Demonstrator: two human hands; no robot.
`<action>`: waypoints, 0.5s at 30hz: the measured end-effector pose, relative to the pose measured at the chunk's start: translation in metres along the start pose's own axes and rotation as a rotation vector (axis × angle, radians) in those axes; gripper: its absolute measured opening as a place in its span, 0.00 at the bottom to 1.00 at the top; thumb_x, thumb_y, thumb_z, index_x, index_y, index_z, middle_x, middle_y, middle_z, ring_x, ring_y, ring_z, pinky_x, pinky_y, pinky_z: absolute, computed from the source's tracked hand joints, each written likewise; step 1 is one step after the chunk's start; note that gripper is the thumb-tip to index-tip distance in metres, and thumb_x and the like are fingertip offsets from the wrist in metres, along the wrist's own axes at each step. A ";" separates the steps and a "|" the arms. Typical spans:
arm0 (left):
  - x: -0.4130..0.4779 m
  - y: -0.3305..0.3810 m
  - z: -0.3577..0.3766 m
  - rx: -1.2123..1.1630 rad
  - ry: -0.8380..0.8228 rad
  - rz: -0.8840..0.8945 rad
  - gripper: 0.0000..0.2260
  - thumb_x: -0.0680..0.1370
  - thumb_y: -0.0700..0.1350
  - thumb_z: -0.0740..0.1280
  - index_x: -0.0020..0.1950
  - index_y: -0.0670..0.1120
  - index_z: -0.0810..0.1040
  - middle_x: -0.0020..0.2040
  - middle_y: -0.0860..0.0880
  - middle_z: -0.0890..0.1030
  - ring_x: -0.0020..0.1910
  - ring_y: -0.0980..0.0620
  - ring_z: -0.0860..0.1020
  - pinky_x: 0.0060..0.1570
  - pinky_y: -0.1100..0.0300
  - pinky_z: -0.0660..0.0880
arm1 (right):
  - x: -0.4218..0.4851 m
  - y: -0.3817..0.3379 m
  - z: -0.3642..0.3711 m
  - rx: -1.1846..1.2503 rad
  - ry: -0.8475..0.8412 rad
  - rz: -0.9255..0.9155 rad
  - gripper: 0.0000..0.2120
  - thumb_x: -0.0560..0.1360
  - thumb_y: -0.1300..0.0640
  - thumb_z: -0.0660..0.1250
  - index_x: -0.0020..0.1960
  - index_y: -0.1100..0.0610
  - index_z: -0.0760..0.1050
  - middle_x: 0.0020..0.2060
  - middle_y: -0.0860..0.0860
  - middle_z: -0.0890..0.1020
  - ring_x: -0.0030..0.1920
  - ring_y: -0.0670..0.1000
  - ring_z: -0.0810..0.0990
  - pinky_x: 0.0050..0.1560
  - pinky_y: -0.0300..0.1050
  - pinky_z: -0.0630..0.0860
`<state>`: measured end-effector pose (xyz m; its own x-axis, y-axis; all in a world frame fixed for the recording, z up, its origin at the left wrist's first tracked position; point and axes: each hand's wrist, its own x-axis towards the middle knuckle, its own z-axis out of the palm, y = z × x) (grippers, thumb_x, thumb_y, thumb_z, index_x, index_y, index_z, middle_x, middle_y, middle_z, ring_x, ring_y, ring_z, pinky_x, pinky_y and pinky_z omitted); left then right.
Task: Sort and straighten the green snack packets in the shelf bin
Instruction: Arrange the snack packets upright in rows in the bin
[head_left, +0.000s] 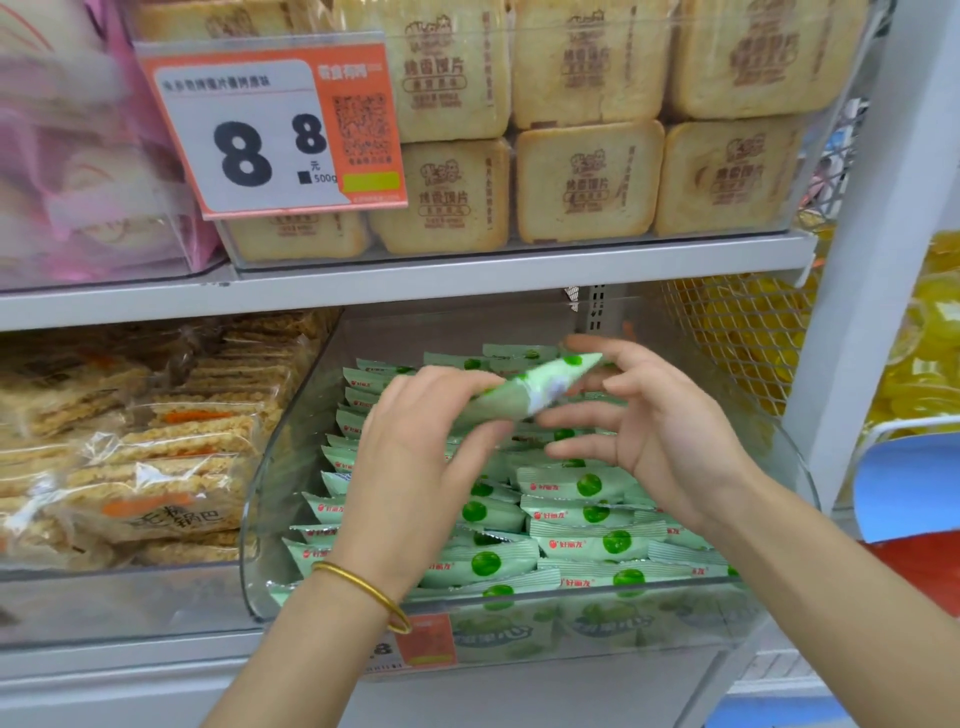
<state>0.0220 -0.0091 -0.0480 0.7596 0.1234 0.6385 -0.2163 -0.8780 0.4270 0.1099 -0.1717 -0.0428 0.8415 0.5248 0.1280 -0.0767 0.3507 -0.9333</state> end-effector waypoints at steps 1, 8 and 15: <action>0.000 0.002 -0.001 -0.108 -0.007 -0.065 0.08 0.76 0.49 0.67 0.55 0.52 0.78 0.48 0.59 0.78 0.48 0.60 0.73 0.49 0.67 0.68 | 0.001 0.000 -0.001 -0.071 0.045 -0.019 0.16 0.76 0.68 0.55 0.59 0.58 0.74 0.43 0.56 0.78 0.40 0.54 0.81 0.35 0.48 0.79; 0.003 0.007 -0.005 -0.728 -0.167 -0.345 0.10 0.76 0.41 0.65 0.58 0.48 0.77 0.49 0.53 0.84 0.50 0.55 0.82 0.51 0.62 0.77 | 0.000 0.004 -0.001 -0.345 0.025 -0.091 0.17 0.68 0.56 0.71 0.56 0.53 0.77 0.50 0.49 0.84 0.52 0.50 0.82 0.57 0.50 0.76; 0.003 0.005 -0.004 -0.785 -0.224 -0.391 0.13 0.76 0.38 0.66 0.60 0.46 0.76 0.50 0.53 0.84 0.50 0.57 0.82 0.47 0.66 0.77 | 0.000 0.004 0.000 -0.302 0.047 -0.090 0.13 0.73 0.63 0.68 0.57 0.56 0.76 0.48 0.50 0.85 0.49 0.51 0.84 0.50 0.48 0.78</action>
<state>0.0205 -0.0114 -0.0414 0.9506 0.1819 0.2516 -0.2115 -0.2138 0.9537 0.1101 -0.1703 -0.0461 0.8623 0.4629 0.2055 0.1557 0.1438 -0.9773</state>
